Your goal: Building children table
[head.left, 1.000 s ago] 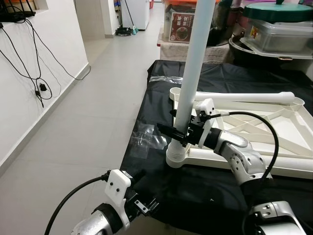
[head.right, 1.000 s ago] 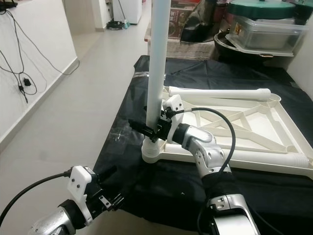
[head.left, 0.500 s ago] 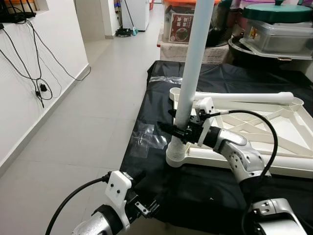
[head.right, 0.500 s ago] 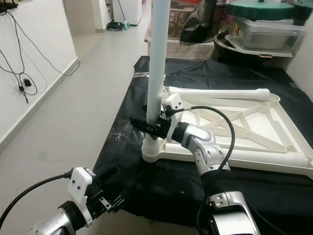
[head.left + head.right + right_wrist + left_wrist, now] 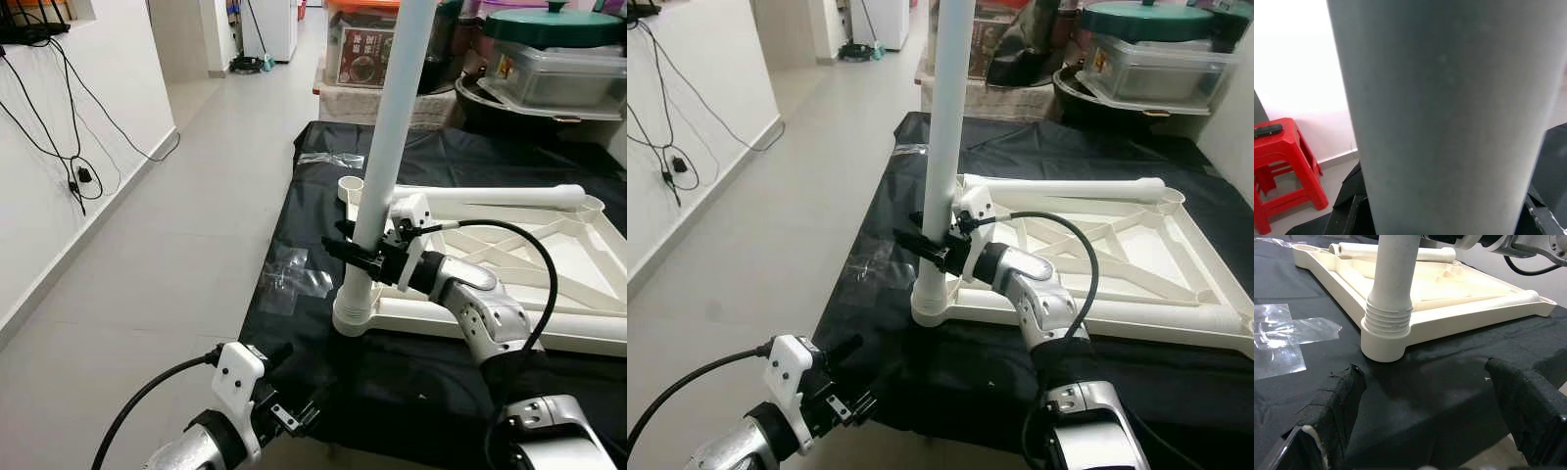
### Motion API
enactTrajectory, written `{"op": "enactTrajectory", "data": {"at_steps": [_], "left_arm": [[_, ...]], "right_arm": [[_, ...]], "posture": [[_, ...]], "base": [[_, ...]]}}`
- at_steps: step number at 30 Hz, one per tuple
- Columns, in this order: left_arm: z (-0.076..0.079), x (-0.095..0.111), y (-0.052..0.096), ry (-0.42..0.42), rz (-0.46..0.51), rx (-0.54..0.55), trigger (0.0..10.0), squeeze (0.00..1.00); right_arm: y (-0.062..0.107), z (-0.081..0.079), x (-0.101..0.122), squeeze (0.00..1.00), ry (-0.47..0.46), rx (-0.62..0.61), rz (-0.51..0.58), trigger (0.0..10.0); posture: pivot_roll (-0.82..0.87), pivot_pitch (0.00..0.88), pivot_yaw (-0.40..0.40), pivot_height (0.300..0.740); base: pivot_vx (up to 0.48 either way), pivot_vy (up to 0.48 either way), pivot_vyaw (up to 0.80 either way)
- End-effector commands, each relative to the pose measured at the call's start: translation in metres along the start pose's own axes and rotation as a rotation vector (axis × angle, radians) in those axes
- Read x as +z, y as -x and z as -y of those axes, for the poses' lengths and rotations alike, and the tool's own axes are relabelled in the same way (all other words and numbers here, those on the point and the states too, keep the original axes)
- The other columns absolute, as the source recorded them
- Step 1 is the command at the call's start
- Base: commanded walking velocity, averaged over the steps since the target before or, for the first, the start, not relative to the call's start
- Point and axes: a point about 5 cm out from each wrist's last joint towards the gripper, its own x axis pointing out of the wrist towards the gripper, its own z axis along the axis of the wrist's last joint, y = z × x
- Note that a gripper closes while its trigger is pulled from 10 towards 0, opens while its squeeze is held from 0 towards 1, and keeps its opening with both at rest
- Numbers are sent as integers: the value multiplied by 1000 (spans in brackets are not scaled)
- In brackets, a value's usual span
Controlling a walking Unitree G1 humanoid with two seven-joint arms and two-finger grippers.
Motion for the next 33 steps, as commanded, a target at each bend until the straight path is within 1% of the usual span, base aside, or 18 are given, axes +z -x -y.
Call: {"op": "enactTrajectory", "data": {"at_steps": [1,10,12,13,14,15,18,19,21,22,24,25,26,27,29,30,31,33], "left_arm": [[1,-1,1,-4,-13,-2,10000,0],[-1,-1,1,-9,-13,1,10000,0],[-1,-1,1,-9,-13,1,10000,0],[-1,-1,1,-10,-13,2,10000,0],[-1,-1,1,-10,-13,2,10000,0],[-2,-1,0,-11,-14,1,10000,0],[-2,0,0,-11,-13,1,10000,0],[-2,0,0,-11,-13,2,10000,0],[-2,0,0,-11,-13,2,10000,0],[-4,1,0,-10,-12,4,10000,0],[-4,1,0,-10,-12,4,10000,0],[-6,2,0,-14,-10,9,10000,0],[-6,2,0,-14,-10,9,10000,0],[-8,2,-1,-17,-9,16,10000,0],[-8,2,-1,-17,-9,16,10000,0],[-10,3,-1,-21,-9,22,10000,0],[-10,3,-1,-21,-9,22,10000,0],[-9,2,-1,-26,-10,22,10000,0]], "right_arm": [[0,-6,-6,0,-32,16,14,0],[7,-13,-16,0,-20,-38,15,0],[10,-15,-20,0,-21,-74,4,0],[11,-15,-25,0,-20,-134,-16,0],[11,-15,-25,0,-20,-134,-16,0],[14,-7,-32,0,-36,-371,-17,0],[15,-4,-32,0,-40,-435,-9,0],[16,-2,-34,0,-36,-517,-8,0],[16,-2,-34,0,-36,-517,-8,0],[17,-1,-35,0,-12,-609,-21,0],[17,-1,-35,0,-12,-609,-21,0],[20,1,-38,0,3,-726,-36,0],[20,1,-38,0,3,-726,-36,0],[25,3,-39,0,36,-874,-53,0],[25,3,-39,0,36,-874,-53,0],[31,1,-39,0,59,-1024,-70,0],[31,1,-39,0,59,-1024,-70,0],[39,-8,-36,0,65,-1305,-78,0]], "posture": [[74,86,-52,740],[71,89,-49,740],[67,90,-45,740],[65,91,-43,740],[65,91,-43,740],[62,89,-42,740],[63,90,-42,740],[63,90,-42,740],[63,90,-42,740],[62,90,-39,740],[62,90,-39,740],[64,90,-40,740],[64,90,-40,740],[66,89,-40,740],[66,89,-40,740],[66,90,-41,740],[66,90,-41,740],[63,91,-42,740]], "base": [[0,0,0],[0,0,0],[0,0,0],[0,0,0],[0,0,0],[0,0,0],[0,0,0],[0,0,0],[0,0,0],[0,0,0],[0,0,0],[0,0,0],[0,0,0],[0,0,0],[0,0,0],[0,0,0],[0,0,0],[0,0,0]]}}
